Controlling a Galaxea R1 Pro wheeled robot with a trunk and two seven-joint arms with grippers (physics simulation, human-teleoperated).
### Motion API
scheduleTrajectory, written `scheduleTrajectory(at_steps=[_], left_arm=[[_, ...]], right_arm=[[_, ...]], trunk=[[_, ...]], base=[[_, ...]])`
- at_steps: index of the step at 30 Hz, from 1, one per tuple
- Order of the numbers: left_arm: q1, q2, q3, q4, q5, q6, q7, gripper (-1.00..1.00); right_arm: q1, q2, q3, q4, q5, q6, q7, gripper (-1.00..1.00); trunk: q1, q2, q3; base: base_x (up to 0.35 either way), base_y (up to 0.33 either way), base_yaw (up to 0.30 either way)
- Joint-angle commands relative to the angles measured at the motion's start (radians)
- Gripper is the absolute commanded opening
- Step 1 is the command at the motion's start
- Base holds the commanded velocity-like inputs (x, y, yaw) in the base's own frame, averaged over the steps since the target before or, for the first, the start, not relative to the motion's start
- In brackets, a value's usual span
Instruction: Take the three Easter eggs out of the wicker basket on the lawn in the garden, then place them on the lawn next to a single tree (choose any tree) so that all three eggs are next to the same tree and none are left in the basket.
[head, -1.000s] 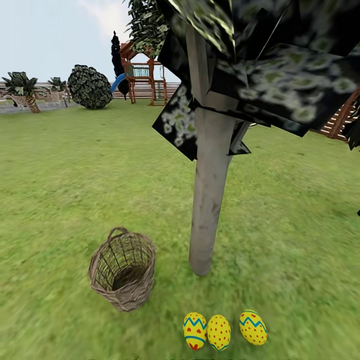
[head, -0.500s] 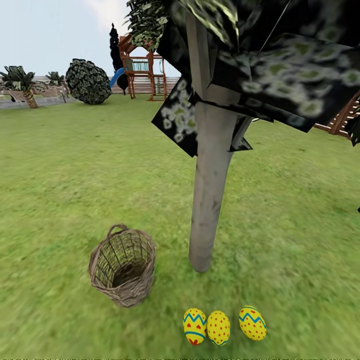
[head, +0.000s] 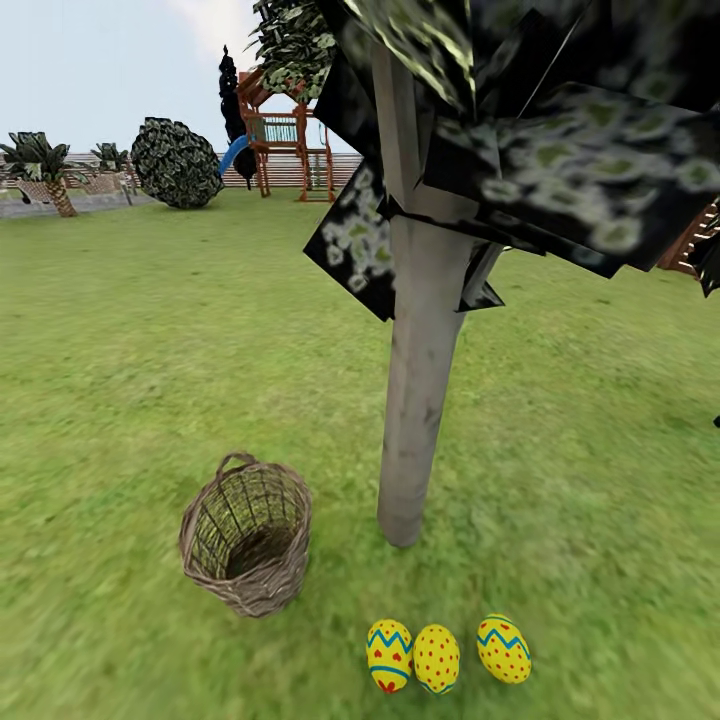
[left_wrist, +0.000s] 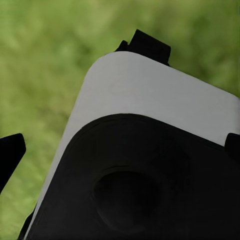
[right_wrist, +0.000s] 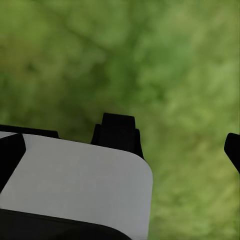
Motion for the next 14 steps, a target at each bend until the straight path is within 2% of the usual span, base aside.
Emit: scheduleTrajectory(at_steps=[1,5,9,14], left_arm=[[-0.001,0.0,-0.008,0.0,0.008,0.003,0.002,1.0],[-0.001,0.012,-0.008,-0.001,0.008,0.003,0.002,1.0],[-0.001,0.04,-0.008,0.0,0.009,0.003,0.002,1.0],[-0.001,0.053,-0.008,0.0,0.009,0.003,0.002,1.0]], right_arm=[[-0.001,0.0,-0.008,0.0,0.009,0.003,0.003,1.0],[-0.001,0.0,-0.008,0.0,0.008,0.003,0.003,1.0],[-0.001,0.0,-0.008,0.0,0.008,0.003,0.003,1.0],[-0.001,0.0,-0.008,0.0,0.009,0.003,0.003,1.0]], trunk=[[0.0,0.0,-0.001],[0.0,0.0,-0.001],[0.0,0.0,-0.001],[0.0,0.0,-0.001]], base=[[0.0,0.0,0.0],[0.0,0.0,0.0],[0.0,0.0,0.0],[0.0,0.0,0.0]])
